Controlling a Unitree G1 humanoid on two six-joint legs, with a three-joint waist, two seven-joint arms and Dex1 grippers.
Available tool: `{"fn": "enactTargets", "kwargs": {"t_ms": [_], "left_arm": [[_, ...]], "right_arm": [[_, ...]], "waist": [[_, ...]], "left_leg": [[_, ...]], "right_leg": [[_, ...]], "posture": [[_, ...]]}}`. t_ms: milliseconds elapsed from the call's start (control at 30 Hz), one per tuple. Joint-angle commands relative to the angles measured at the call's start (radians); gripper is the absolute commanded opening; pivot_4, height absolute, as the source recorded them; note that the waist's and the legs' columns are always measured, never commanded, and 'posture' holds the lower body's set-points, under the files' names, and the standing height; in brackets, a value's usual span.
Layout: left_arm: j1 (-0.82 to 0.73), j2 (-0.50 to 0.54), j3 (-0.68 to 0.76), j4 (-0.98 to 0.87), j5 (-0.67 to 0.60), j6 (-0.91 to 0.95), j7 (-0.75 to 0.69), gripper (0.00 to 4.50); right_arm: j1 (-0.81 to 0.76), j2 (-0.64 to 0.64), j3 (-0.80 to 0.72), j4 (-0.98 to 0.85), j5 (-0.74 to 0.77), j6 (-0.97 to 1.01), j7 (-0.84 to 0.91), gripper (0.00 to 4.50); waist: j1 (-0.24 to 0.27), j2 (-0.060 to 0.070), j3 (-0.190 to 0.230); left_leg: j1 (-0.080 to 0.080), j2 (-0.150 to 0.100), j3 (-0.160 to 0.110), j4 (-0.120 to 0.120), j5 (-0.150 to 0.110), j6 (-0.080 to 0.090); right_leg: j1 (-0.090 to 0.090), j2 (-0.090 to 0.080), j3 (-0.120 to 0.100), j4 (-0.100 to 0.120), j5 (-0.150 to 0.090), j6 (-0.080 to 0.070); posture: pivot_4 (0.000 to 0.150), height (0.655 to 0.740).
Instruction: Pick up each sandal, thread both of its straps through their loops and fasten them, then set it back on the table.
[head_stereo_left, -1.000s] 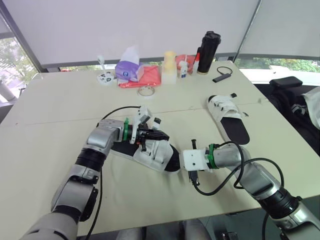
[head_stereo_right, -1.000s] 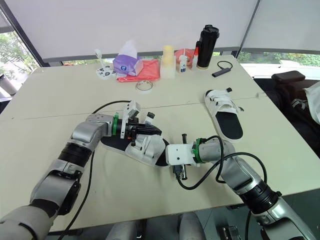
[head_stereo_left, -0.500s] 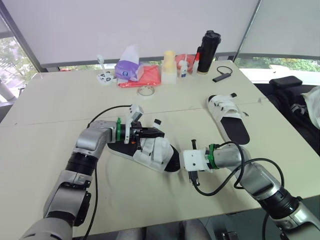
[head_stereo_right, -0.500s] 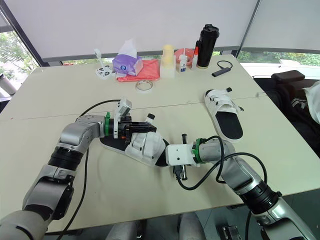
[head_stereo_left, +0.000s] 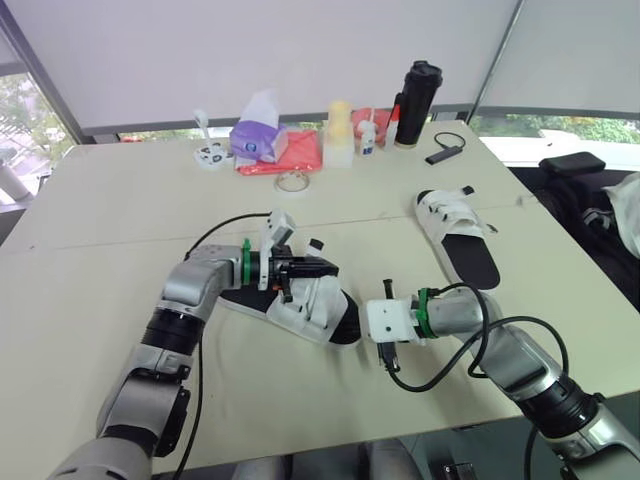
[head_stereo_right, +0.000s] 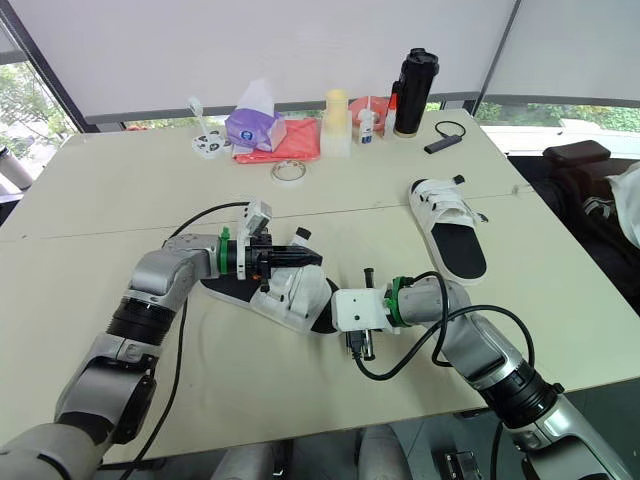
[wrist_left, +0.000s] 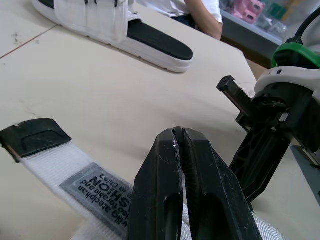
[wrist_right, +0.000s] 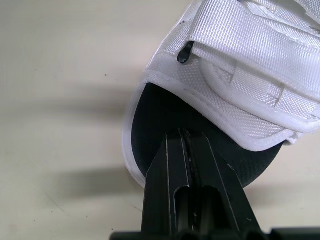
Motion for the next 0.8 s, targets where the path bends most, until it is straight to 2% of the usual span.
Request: {"fn": "enactTargets", "kwargs": {"t_ms": [33, 600, 800], "left_arm": [[-0.028, 0.001, -0.011, 0.01, 0.027, -0.038, 0.007, 0.01], [-0.025, 0.003, -0.058, 0.049, 0.117, -0.114, 0.037, 0.01], [-0.028, -0.001, -0.028, 0.041, 0.086, -0.073, 0.05, 0.01]], "right_arm": [[0.018, -0.008, 0.005, -0.01, -0.005, 0.012, 0.008, 0.0], [0.016, -0.003, 0.007, -0.011, -0.005, 0.014, 0.008, 0.0], [0.014, -0.003, 0.006, -0.008, -0.004, 0.015, 0.009, 0.0]], "waist": [[0.0, 0.0, 0.0], [0.002, 0.0, 0.0], [0.001, 0.0, 0.0]], "left_leg": [[0.0, 0.0, 0.0, 0.0, 0.0, 0.0], [0.0, 0.0, 0.0, 0.0, 0.0, 0.0], [0.0, 0.0, 0.0, 0.0, 0.0, 0.0]], "right_leg": [[0.0, 0.0, 0.0, 0.0, 0.0, 0.0], [0.001, 0.0, 0.0, -0.001, 0.0, -0.001], [0.001, 0.0, 0.0, -0.001, 0.0, 0.0]], "posture": [[0.15, 0.74], [0.15, 0.74], [0.15, 0.74]]}}
